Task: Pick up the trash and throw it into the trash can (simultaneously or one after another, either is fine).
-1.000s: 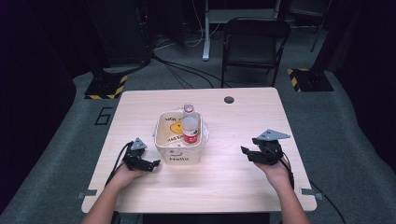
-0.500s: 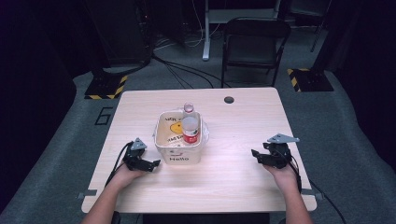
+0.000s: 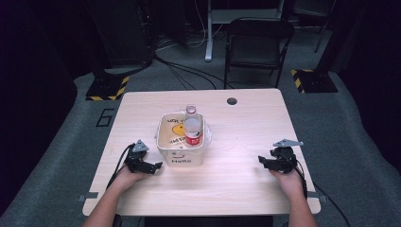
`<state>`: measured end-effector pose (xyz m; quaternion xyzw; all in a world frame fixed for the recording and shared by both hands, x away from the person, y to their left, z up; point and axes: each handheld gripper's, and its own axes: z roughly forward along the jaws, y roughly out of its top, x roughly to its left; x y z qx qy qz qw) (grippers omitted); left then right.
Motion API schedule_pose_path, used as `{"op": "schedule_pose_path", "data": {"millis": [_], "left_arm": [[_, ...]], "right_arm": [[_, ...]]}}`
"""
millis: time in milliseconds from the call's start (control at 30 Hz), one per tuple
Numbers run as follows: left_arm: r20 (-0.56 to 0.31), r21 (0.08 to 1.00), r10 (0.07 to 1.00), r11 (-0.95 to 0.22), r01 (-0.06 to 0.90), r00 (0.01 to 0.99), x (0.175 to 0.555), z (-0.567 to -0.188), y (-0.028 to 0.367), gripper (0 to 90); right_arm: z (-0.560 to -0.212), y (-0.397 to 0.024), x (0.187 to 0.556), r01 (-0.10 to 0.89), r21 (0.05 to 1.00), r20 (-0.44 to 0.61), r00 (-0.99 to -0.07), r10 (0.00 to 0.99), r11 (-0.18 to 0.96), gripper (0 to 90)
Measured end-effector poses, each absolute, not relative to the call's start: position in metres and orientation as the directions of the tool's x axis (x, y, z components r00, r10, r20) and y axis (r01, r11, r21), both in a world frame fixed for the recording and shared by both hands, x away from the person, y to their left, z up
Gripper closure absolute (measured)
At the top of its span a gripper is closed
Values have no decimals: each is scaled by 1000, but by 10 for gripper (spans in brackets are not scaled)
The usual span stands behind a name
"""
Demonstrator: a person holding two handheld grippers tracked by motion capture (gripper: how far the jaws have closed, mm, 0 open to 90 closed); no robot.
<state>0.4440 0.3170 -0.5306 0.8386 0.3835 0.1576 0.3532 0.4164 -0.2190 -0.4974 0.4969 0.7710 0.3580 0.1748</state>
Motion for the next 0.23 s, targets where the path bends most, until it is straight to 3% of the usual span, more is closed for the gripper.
{"op": "schedule_pose_path", "data": {"millis": [233], "left_arm": [[-6,713,755,-456,532,656,444,-531,317,2]], "right_arm": [[-503,-217,420,663,700,73,-436,897,265,334]]}}
